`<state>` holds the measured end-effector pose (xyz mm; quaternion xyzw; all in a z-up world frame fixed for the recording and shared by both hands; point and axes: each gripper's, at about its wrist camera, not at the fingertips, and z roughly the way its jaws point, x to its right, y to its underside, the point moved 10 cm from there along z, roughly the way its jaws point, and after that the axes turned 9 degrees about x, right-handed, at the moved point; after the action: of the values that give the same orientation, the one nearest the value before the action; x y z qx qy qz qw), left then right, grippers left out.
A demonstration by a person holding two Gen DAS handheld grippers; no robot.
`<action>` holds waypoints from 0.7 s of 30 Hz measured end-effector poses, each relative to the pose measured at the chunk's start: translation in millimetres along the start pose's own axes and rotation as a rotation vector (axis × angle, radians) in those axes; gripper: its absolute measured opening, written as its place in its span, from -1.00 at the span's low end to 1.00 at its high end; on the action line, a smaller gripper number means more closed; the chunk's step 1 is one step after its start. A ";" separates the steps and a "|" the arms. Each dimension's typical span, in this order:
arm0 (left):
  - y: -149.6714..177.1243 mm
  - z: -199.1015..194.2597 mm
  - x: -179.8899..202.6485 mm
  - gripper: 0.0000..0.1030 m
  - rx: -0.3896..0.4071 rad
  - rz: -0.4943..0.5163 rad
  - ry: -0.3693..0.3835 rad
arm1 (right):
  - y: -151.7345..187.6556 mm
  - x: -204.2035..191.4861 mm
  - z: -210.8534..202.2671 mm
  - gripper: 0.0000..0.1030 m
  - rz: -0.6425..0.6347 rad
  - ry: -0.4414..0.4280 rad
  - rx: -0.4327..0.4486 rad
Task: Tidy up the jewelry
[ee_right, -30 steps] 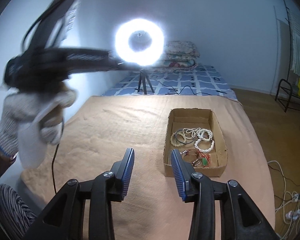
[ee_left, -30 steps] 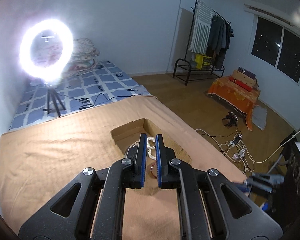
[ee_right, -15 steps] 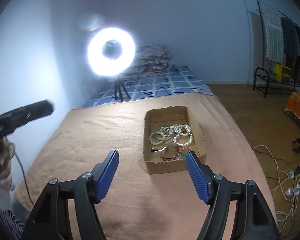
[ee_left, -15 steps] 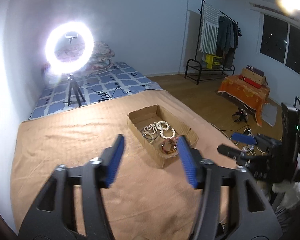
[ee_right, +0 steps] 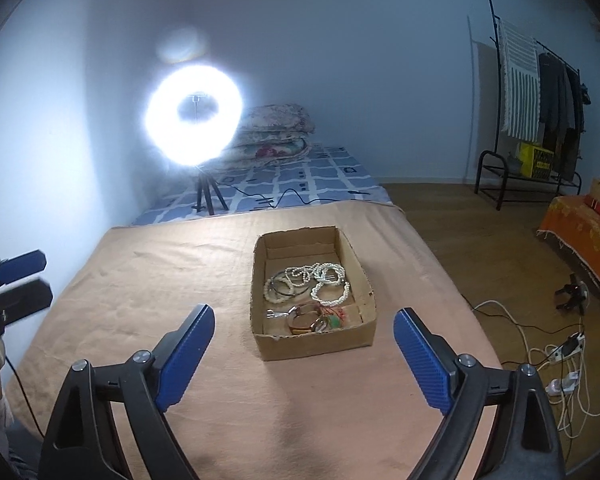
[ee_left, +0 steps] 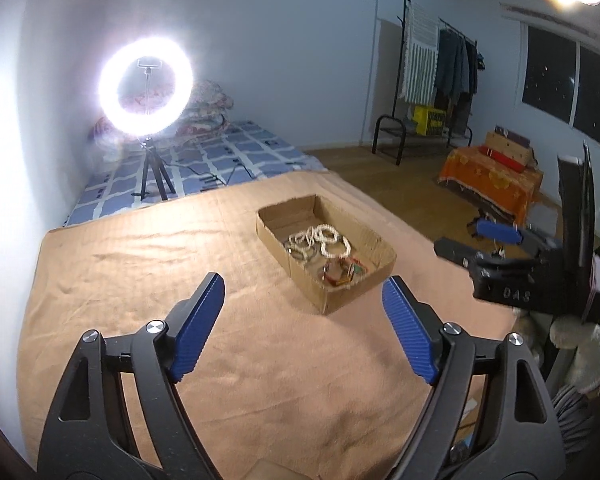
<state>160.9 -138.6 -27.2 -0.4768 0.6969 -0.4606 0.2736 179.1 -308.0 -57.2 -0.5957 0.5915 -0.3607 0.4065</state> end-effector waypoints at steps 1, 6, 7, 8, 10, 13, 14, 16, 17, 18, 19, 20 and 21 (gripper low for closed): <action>1.8 -0.9 1.2 0.62 -0.003 0.013 -0.008 | 0.0 -1.1 0.3 0.82 -0.008 0.008 0.003; 4.5 -7.7 4.9 0.71 0.001 0.046 -0.022 | -2.1 -4.2 -3.3 0.99 -0.021 0.041 0.032; 4.8 -8.8 5.2 0.78 0.002 0.049 -0.024 | -2.3 -5.1 -3.7 0.99 -0.027 0.045 0.035; 4.8 -10.6 6.6 0.93 0.004 0.053 -0.027 | -2.3 -6.0 -4.0 0.99 -0.029 0.050 0.036; 3.5 -13.9 8.1 1.00 0.017 0.057 -0.028 | -2.0 -5.4 -3.8 0.99 -0.026 0.062 0.038; 2.0 -18.3 8.8 1.00 0.040 0.085 -0.058 | -3.3 -3.0 -3.5 0.99 -0.015 0.076 0.045; 2.7 -18.7 7.5 1.00 0.043 0.098 -0.076 | -3.7 -1.8 -2.9 0.99 -0.014 0.079 0.047; 4.5 -18.1 6.1 1.00 0.041 0.107 -0.094 | -3.9 0.1 -3.4 0.99 -0.012 0.093 0.052; 6.3 -17.3 5.7 1.00 0.034 0.106 -0.101 | -3.5 1.0 -3.2 0.99 -0.011 0.096 0.052; 8.7 -16.3 3.9 1.00 0.026 0.100 -0.105 | -3.0 1.7 -2.7 0.99 -0.009 0.100 0.050; 10.7 -15.6 3.1 1.00 0.019 0.095 -0.106 | -2.2 2.6 -2.2 0.99 -0.007 0.104 0.048; 13.1 -15.0 1.8 1.00 0.011 0.092 -0.106 | -1.9 3.2 -2.0 0.99 -0.007 0.105 0.047; 14.0 -14.9 1.1 1.00 0.010 0.093 -0.111 | -1.3 3.8 -1.6 0.99 -0.006 0.109 0.044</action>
<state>142.5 -132.2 -33.5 -0.4672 0.6998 -0.4238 0.3353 178.4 -311.9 -55.5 -0.5677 0.6028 -0.4068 0.3858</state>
